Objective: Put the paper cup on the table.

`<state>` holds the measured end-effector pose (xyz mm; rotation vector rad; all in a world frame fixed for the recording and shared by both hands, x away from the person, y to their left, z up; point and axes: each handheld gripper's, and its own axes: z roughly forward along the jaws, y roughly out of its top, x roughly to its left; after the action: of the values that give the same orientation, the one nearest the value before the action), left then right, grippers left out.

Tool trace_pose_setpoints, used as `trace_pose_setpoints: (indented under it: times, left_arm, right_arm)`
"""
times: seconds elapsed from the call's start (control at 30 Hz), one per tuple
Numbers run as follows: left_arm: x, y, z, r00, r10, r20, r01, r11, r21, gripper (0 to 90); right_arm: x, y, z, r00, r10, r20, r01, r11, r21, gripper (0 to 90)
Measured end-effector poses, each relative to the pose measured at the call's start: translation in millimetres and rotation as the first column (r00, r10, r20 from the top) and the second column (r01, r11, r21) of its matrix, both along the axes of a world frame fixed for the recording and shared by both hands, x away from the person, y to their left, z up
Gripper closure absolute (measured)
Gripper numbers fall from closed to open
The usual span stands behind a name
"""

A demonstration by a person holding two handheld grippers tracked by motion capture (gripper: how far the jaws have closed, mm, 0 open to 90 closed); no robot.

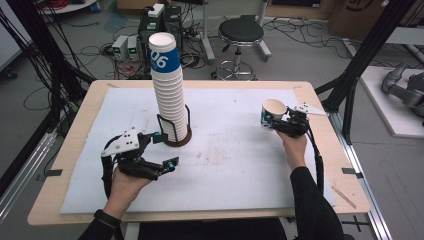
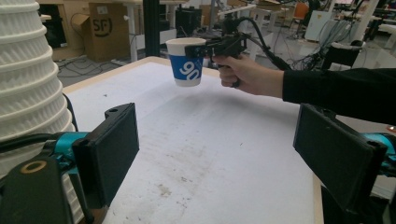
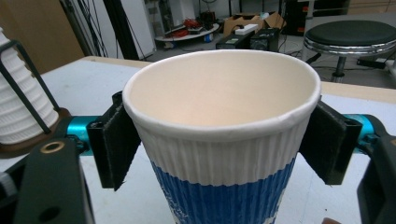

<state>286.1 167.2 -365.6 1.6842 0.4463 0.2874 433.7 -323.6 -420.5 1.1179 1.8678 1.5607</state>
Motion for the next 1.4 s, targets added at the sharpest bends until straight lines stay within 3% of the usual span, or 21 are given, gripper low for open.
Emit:
trace_pose_setpoints:
  times: [0.33,0.47,0.77,1.4]
  left_arm:
    - [-0.9,-0.3,0.3,1.0,-0.003,0.001,0.003,1.0,-0.003,14.3]
    - [-1.0,-0.2,0.5,1.0,-0.007,0.004,0.007,1.0,-0.001,14.3]
    - [-1.3,-1.3,0.2,0.9999,-0.014,0.0,0.014,0.9999,-0.001,14.4]
    - [-2.4,-3.6,0.7,0.9998,-0.019,0.001,0.019,0.9998,0.009,14.6]
  right_arm:
    - [6.3,1.1,-12.9,0.9988,-0.038,-0.03,0.038,0.999,0.017,21.6]
    - [8.5,2.9,-17.1,0.9972,-0.064,-0.038,0.064,0.998,-0.007,21.6]
    - [12.6,4.2,-22.6,0.9947,-0.088,-0.052,0.088,0.996,-0.014,21.6]
    - [10.9,4.6,-20.9,0.9931,-0.096,-0.068,0.093,0.994,-0.05,19.6]
